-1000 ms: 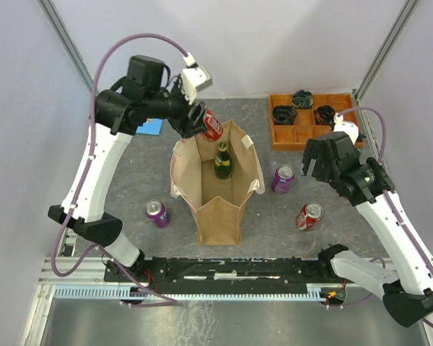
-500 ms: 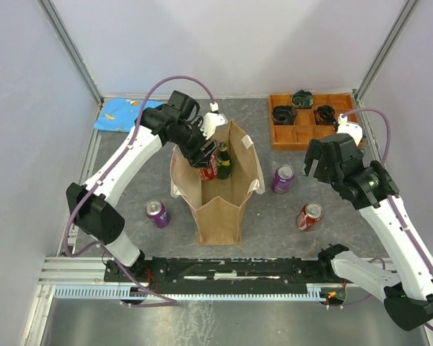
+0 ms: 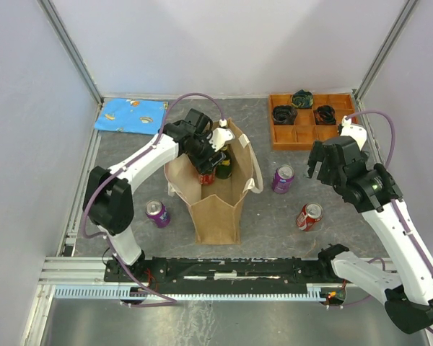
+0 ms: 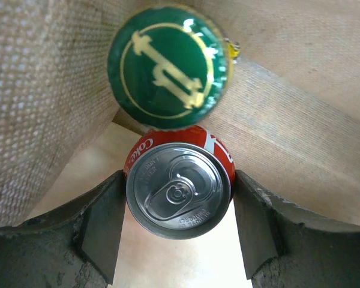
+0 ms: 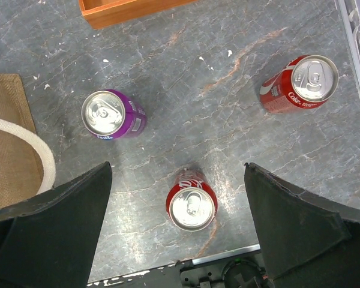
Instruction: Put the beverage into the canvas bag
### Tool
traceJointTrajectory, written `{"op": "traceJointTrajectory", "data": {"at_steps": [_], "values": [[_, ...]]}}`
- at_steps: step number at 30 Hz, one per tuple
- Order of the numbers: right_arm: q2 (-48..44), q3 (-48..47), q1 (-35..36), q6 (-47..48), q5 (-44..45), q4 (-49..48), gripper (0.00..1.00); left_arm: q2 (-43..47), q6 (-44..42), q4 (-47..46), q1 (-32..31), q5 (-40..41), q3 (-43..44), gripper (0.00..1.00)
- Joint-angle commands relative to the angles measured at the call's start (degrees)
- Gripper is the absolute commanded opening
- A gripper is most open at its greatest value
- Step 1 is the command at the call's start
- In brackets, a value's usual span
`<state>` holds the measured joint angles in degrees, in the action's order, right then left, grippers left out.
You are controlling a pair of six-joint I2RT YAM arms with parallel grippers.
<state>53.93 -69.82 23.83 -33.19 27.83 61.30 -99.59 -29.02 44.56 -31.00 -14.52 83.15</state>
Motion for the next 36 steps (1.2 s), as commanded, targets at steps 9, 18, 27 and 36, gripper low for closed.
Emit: {"op": "traceJointTrajectory", "data": {"at_steps": [9, 18, 27, 36], "values": [[-0.97, -1.14, -0.28, -0.40, 2.51, 1.35, 0.99, -2.47, 2.49, -14.58, -0.59, 5.56, -2.22, 0.03], [-0.25, -1.80, -0.20, -0.03, 2.35, 1.28, 0.99, -2.42, 3.69, -13.88, -0.64, 5.03, -5.08, 0.03], [-0.41, -1.80, -0.19, -0.03, 2.03, 1.31, 0.99, -0.82, 4.75, -11.04, -0.66, 4.50, -6.70, 0.64], [-0.65, -0.95, -0.27, -0.53, 1.45, 1.12, 0.99, 2.69, 5.68, -9.31, -0.64, 3.09, -7.98, 0.90]]}}
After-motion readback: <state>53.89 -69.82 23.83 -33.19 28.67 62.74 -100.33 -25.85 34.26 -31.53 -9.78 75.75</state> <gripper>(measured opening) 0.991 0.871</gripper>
